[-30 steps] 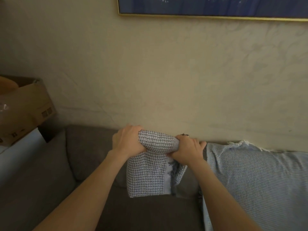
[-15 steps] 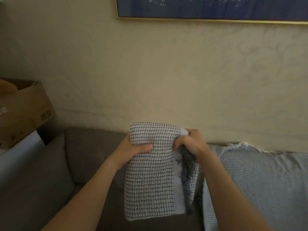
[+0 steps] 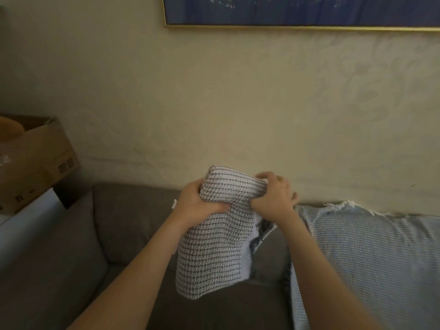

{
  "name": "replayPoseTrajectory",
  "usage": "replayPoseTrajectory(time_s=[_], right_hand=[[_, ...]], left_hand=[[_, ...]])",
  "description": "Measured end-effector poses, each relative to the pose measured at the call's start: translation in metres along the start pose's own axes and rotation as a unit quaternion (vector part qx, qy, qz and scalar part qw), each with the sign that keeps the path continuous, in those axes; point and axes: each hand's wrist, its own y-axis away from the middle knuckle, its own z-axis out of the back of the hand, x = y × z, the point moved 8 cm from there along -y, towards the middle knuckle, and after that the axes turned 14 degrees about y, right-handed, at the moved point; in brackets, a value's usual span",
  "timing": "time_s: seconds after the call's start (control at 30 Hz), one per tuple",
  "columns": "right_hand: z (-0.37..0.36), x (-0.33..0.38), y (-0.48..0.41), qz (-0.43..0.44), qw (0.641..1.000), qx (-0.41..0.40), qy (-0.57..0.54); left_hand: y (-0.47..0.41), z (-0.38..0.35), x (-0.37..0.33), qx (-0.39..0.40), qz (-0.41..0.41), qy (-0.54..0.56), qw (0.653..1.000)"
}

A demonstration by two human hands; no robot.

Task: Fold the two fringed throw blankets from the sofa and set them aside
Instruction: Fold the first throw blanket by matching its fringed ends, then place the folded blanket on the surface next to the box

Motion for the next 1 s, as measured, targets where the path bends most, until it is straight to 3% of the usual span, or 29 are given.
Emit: replayPoseTrajectory(time_s=[0.1, 0.2, 0.37, 0.5, 0.7, 0.87, 1.0], right_hand=[[-0.006, 0.042, 0.015, 0.202, 0.979, 0.024, -0.018], [-0.006, 0.052, 0.015, 0.248, 0.968, 0.029, -0.013], [-0.011, 0.049, 0.012, 0.235, 0.97, 0.024, -0.054], [-0.011, 0.047, 0.013, 0.21, 0.967, 0.014, -0.14], [-0.005, 0.04, 0.007, 0.148, 0.964, 0.007, -0.222], [0.012, 0.034, 0.004, 0.109, 0.941, -0.01, -0.319], [0.018, 0.04, 0.001, 0.108, 0.958, -0.066, -0.258]], left_hand=[[-0.003, -0.009, -0.011, 0.041, -0.037, -0.097, 0.994], [-0.002, -0.01, -0.016, 0.068, -0.053, -0.173, 0.981], [0.009, -0.007, 0.0, 0.082, -0.062, -0.151, 0.983], [0.018, 0.01, 0.024, 0.067, -0.021, -0.119, 0.99], [0.018, 0.018, 0.036, 0.109, 0.024, -0.134, 0.985], [0.024, 0.027, 0.048, 0.129, 0.063, -0.131, 0.981], [0.023, 0.025, 0.047, 0.101, 0.086, -0.065, 0.989]])
